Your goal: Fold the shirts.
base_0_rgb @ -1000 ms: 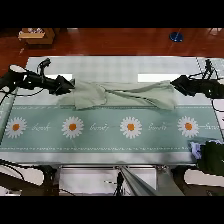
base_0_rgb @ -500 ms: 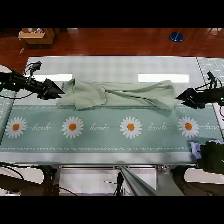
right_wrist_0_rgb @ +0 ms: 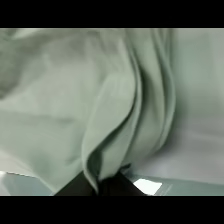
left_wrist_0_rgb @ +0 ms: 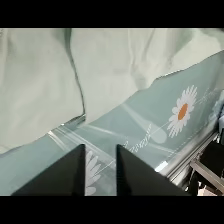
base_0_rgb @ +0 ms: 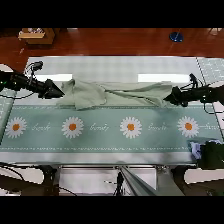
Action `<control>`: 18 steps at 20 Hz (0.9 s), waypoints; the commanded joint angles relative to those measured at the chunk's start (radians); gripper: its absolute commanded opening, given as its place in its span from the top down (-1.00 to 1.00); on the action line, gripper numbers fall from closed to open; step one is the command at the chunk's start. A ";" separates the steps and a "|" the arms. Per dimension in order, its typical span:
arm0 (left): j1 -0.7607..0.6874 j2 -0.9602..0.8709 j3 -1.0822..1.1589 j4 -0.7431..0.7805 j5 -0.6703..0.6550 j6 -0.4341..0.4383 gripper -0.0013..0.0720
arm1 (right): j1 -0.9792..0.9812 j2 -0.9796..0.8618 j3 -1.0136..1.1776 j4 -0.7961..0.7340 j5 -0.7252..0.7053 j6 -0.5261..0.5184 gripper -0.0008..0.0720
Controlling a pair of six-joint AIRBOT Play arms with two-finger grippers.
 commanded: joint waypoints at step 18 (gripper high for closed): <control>-0.736 0.107 0.001 -0.375 0.349 -0.077 0.85 | -0.033 0.818 0.142 -0.060 0.404 0.162 0.93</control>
